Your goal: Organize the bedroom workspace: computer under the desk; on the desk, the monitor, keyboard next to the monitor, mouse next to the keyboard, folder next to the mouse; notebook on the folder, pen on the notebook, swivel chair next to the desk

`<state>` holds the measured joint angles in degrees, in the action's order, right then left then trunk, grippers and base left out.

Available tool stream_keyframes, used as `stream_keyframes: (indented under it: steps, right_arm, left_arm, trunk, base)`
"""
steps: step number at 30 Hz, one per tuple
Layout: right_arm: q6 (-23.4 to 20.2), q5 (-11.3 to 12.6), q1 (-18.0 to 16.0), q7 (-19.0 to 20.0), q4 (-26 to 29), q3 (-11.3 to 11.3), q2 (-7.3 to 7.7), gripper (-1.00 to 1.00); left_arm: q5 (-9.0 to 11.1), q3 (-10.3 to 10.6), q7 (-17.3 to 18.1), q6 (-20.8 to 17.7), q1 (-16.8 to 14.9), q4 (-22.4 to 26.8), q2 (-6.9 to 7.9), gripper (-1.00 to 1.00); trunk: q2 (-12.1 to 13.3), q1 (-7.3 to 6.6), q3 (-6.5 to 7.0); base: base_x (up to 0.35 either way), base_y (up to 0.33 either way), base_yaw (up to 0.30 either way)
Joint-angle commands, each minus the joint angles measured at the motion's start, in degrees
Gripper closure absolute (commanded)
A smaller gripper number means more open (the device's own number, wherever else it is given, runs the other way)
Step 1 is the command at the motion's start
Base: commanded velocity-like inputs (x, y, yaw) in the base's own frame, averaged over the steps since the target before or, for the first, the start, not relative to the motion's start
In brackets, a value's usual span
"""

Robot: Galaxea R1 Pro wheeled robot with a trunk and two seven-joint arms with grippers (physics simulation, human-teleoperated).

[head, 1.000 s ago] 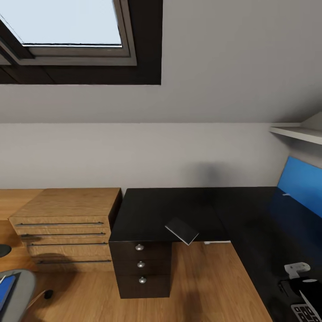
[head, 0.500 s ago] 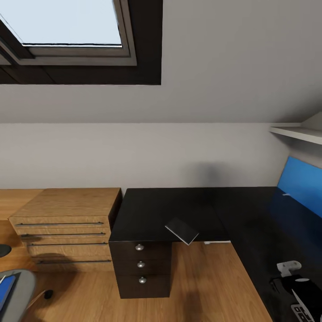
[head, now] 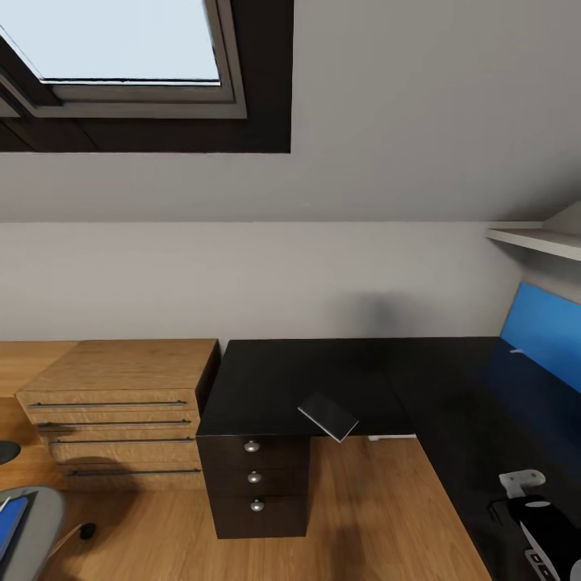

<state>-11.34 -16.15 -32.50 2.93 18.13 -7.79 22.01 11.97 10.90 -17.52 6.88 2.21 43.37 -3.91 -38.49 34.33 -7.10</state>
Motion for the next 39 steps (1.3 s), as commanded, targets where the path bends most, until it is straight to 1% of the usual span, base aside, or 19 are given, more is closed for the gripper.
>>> stream_keyframes:
  steps: [1,9,11,12,14,17,22,29,32,34,36,37,39]
  right_arm:
    - [-0.34,-0.57,-0.02,-0.15,0.13,-0.47,-0.04,1.0]
    - [-0.44,-0.55,-0.02,-0.9,0.06,-0.47,-0.04,1.0]
    - [-0.44,-0.55,-0.02,-0.89,0.06,-0.47,-0.04,1.0]
    - [-0.44,-0.55,-0.02,-0.9,0.08,-0.47,-0.04,1.0]
    - [-0.44,-0.55,-0.02,-0.9,0.12,-0.47,0.01,1.0]
    - [-0.46,-0.55,-0.02,-0.91,0.14,-0.52,0.13,1.0]
    - [-0.44,-0.55,-0.02,-0.91,0.15,-0.55,0.21,1.0]
    - [0.76,-0.55,-0.02,-0.4,0.09,-0.43,0.25,1.0]
    - [3.01,-0.68,-0.02,1.52,-0.12,-0.34,0.87,1.0]
    - [5.33,-0.78,-0.02,4.24,-0.37,-0.3,1.79,1.0]
    - [6.64,-1.0,-0.02,7.01,-0.48,-0.22,2.74,1.0]
    - [7.3,-1.83,-0.02,8.49,-0.52,-0.07,3.26,1.0]
    - [8.62,-3.82,-0.02,9.58,-0.8,0.06,3.59,1.0]
  left_arm:
    - [0.6,0.26,-0.34,0.24,-0.01,0.05,0.04,-1.0]
    - [0.56,0.26,-0.34,0.26,-0.01,0.05,0.04,-1.0]
    - [0.57,0.26,-0.32,0.75,-0.01,0.17,0.04,-1.0]
    - [0.58,0.26,-0.34,1.63,-0.01,0.27,0.04,-1.0]
    - [0.61,0.26,-0.23,5.5,-0.01,0.39,0.04,-1.0]
    - [0.67,0.23,-0.16,7.76,-0.01,0.41,0.01,-1.0]
    - [0.66,0.26,-0.14,8.5,-0.01,0.41,0.0,-1.0]
    - [0.6,0.26,-0.14,8.59,-0.01,0.36,0.03,-1.0]
    - [0.58,0.26,-0.14,8.62,-0.01,0.33,0.03,-1.0]
    - [0.54,0.26,-0.14,8.66,-0.01,0.32,0.04,-1.0]
    - [0.53,0.26,-0.14,8.67,-0.01,0.32,0.03,-1.0]
    - [0.52,0.3,-0.14,8.67,-0.01,0.32,0.03,-1.0]
    - [0.52,0.33,-0.14,8.71,-0.01,0.23,0.04,-1.0]
  trunk:
    - [-0.07,0.02,-0.08]
    - [-0.07,0.02,-0.08]
    - [-0.07,0.02,-0.08]
    - [-0.07,0.02,-0.08]
    - [-0.47,0.24,-0.26]
    - [-1.68,0.9,-0.8]
    - [-3.68,1.99,-1.7]
    - [-3.68,1.99,-1.7]
    - [-3.68,1.99,-1.7]
    - [-3.68,1.99,-1.7]
    - [-3.68,1.99,-1.7]
    - [-3.68,1.99,-1.7]
    - [-3.68,1.99,-1.7]
  base:
    - [0.0,0.0,0.0]
    - [0.0,0.0,0.0]
    - [0.0,0.0,0.0]
    - [0.0,0.0,0.0]
    - [0.0,0.0,0.0]
    - [0.0,0.0,0.0]
    - [0.0,0.0,0.0]
    - [0.0,0.0,0.0]
    - [0.0,0.0,0.0]
    - [0.0,0.0,0.0]
    - [0.0,0.0,0.0]
    - [0.0,0.0,0.0]
    - [0.0,0.0,0.0]
